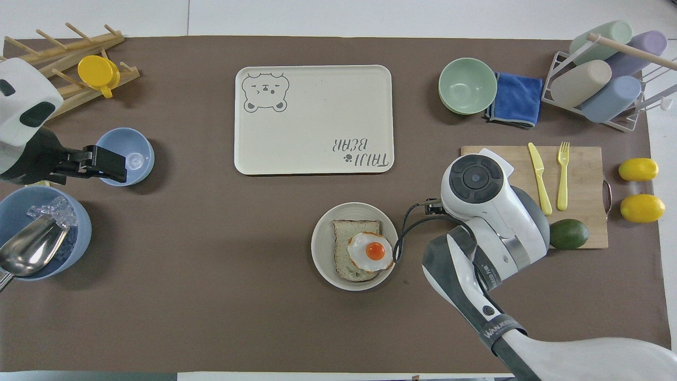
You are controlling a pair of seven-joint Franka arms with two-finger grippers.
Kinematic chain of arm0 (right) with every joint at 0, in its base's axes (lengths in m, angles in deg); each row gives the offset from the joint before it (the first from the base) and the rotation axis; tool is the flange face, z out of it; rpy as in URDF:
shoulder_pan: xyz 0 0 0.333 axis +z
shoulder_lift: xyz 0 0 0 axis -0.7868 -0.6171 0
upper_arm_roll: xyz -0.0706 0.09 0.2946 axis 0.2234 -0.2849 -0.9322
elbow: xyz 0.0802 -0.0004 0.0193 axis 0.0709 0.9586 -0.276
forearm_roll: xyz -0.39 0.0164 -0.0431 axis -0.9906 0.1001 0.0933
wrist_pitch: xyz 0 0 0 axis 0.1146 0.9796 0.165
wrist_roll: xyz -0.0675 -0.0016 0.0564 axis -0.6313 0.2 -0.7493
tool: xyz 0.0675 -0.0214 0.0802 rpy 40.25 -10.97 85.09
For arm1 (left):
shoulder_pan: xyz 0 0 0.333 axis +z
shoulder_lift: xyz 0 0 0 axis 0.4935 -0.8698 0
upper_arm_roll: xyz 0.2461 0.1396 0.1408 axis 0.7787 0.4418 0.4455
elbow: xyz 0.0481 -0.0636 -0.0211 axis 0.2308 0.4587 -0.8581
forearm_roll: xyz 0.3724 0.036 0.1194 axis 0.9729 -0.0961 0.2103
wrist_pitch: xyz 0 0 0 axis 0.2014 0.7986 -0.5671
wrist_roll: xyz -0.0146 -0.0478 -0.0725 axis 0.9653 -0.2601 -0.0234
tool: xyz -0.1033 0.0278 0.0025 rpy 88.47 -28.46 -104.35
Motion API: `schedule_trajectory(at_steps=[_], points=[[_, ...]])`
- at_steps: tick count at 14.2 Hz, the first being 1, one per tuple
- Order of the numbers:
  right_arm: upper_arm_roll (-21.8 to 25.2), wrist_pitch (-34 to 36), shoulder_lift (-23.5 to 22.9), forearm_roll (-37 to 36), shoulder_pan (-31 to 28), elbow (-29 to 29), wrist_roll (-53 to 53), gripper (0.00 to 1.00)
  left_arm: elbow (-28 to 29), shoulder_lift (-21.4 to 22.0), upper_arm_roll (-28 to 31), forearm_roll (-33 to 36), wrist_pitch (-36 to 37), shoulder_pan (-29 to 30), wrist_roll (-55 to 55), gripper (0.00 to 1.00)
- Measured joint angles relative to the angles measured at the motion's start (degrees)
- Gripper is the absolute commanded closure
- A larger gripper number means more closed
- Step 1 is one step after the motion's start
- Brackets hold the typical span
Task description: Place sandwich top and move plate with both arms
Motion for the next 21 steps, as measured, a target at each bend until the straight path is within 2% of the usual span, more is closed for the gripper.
schedule_trajectory(at_steps=[3, 7, 8, 11, 16, 21], points=[[0.0, -1.8, -1.1, -3.5, -0.1, 1.7, -1.0, 0.04, 0.0, 0.0, 0.0, 0.0, 0.0, 0.0, 0.0, 0.0], [-0.2, -1.9, -3.0, -13.3, 0.6, 1.7, -8.2, 0.04, 0.0, 0.0, 0.0, 0.0, 0.0, 0.0, 0.0, 0.0], [-0.3, -1.8, -3.0, -14.0, 0.9, 1.7, -8.4, 0.09, 0.0, 0.0, 0.0, 0.0, 0.0, 0.0, 0.0, 0.0], [-0.3, -1.7, -3.1, -14.5, 1.7, 1.5, -8.5, 0.37, 0.0, 0.0, 0.0, 0.0, 0.0, 0.0, 0.0, 0.0], [-0.2, -0.3, -2.2, -15.1, 1.8, 1.0, -8.5, 1.0, 0.0, 0.0, 0.0, 0.0, 0.0, 0.0, 0.0, 0.0], [-0.7, 2.4, -2.1, -15.1, 2.2, -0.4, -8.5, 1.0, 0.0, 0.0, 0.0, 0.0, 0.0, 0.0, 0.0, 0.0]])
